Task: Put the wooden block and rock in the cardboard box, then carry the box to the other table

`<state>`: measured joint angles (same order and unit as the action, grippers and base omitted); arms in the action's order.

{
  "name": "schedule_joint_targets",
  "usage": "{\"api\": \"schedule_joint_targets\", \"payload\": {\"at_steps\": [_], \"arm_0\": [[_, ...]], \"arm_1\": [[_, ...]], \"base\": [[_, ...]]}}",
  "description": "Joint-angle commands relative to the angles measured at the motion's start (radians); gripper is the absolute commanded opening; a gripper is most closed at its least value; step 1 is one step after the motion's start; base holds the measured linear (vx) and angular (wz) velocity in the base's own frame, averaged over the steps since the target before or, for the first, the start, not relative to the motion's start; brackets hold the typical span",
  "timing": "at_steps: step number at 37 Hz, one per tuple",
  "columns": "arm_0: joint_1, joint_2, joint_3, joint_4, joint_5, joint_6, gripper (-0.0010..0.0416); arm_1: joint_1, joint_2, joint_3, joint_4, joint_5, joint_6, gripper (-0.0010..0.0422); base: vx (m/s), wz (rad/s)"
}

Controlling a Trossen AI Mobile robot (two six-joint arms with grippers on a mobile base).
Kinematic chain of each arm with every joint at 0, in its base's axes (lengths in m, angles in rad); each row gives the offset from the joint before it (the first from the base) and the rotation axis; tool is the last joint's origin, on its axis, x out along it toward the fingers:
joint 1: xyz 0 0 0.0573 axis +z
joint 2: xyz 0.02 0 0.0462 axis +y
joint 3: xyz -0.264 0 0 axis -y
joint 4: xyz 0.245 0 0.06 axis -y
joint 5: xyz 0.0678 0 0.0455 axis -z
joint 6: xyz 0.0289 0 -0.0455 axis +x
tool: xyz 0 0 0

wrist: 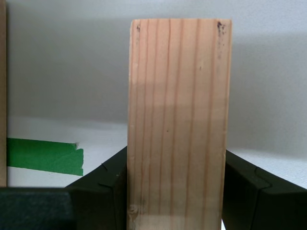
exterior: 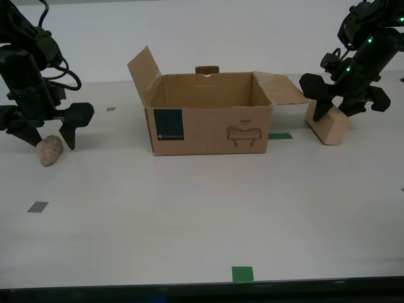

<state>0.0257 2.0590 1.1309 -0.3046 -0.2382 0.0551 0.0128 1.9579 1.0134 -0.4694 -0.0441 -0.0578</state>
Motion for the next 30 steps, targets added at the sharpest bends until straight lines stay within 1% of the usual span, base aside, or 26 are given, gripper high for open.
{"api": "schedule_joint_targets", "payload": {"at_steps": [1, 9, 11, 15, 20, 23, 26, 30], "arm_0": [[0.001, 0.002, 0.000, 0.000, 0.004, 0.000, 0.0102], [0.002, 0.002, 0.000, -0.024, 0.004, -0.001, 0.0099], [0.002, 0.002, 0.000, -0.030, 0.004, -0.002, 0.0092], [0.002, 0.002, 0.000, -0.033, 0.004, -0.003, 0.0062], [0.002, 0.002, 0.000, -0.033, 0.004, -0.004, 0.0018], [0.002, 0.002, 0.000, -0.034, 0.004, -0.005, -0.0005], [0.002, 0.002, 0.000, -0.034, 0.004, -0.007, 0.0002], [0.002, 0.002, 0.000, -0.035, 0.004, -0.007, -0.0002]], "arm_1": [[0.000, 0.000, 0.000, -0.004, -0.001, -0.002, 0.0262], [0.000, 0.001, -0.004, -0.003, -0.001, -0.001, 0.0232], [0.000, 0.001, -0.009, 0.002, -0.001, -0.001, 0.0227], [0.000, 0.001, -0.025, 0.015, -0.001, -0.002, 0.0219], [0.001, 0.001, -0.065, 0.065, -0.001, -0.003, 0.0214], [0.001, 0.001, -0.083, 0.083, -0.001, -0.013, 0.0216], [0.001, 0.001, -0.085, 0.089, -0.001, -0.027, 0.0214], [0.001, 0.000, -0.082, 0.098, -0.001, -0.030, 0.0215]], "base": [[0.000, 0.000], [0.000, 0.000], [0.000, 0.000], [0.000, 0.000], [0.000, 0.000], [0.000, 0.000], [0.000, 0.000], [0.000, 0.000]]}}
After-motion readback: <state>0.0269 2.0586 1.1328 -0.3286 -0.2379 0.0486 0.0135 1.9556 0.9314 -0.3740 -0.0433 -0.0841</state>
